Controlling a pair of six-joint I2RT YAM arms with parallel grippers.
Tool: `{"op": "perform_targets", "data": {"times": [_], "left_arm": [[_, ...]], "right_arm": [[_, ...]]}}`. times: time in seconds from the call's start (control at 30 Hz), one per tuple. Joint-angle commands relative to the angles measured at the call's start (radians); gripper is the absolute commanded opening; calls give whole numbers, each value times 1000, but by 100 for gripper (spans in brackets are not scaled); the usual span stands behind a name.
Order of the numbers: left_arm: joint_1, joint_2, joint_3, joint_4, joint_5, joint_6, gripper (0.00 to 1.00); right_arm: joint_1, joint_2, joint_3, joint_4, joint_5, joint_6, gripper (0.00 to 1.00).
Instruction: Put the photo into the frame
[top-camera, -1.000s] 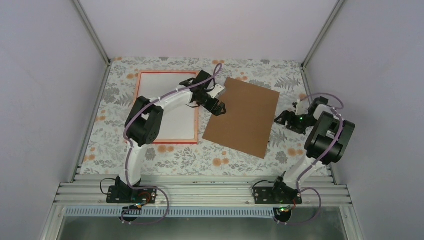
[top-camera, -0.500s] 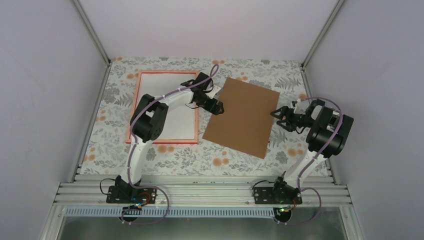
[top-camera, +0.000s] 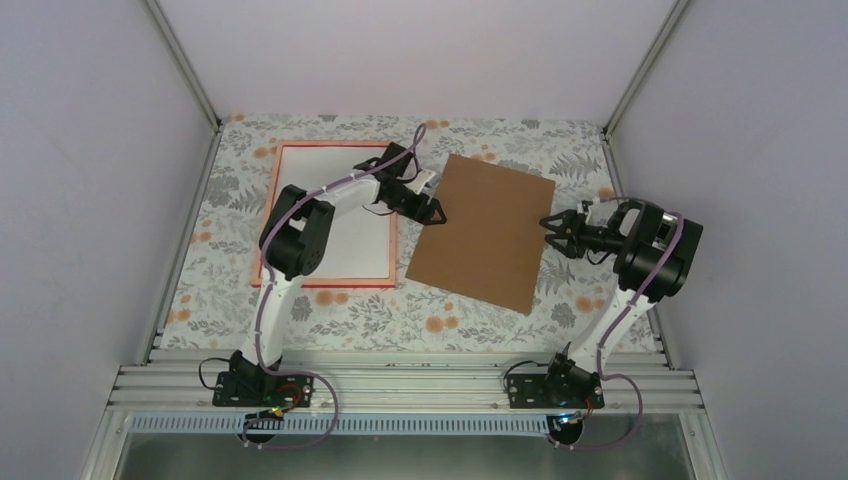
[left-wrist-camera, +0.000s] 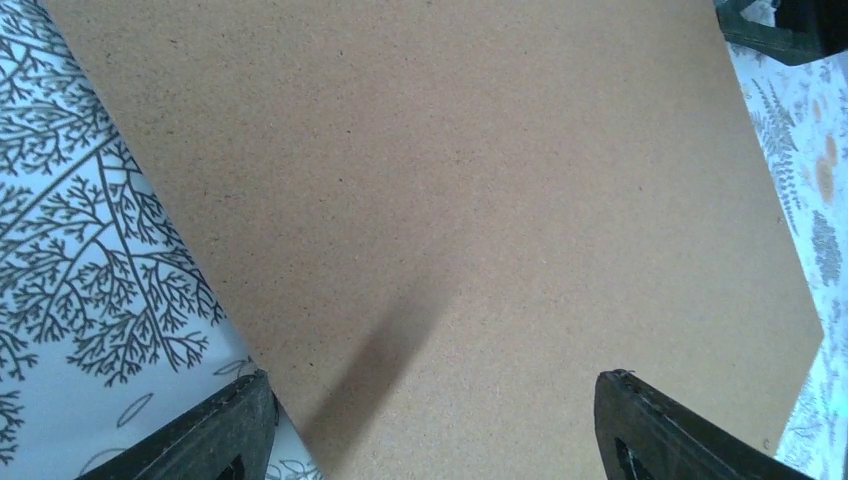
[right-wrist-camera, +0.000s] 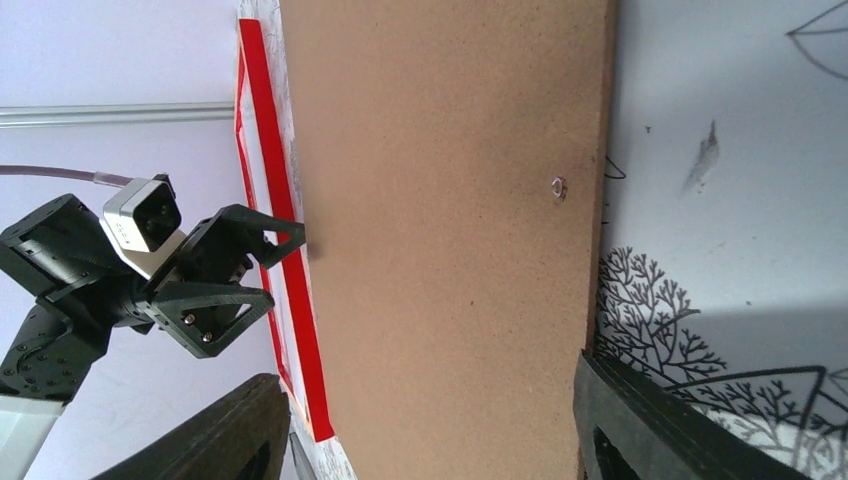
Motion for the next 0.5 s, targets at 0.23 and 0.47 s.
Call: {"op": "perform_targets", "data": {"times": [0.23,0.47], "left_arm": [[-54,-170,-78,153,318,-61,78],[0,-328,-248,142,244,-54,78]], "right_arm": [[78,73,-48,-8,66,-39,68],[177,61,-41,18,18,-40,68]]}}
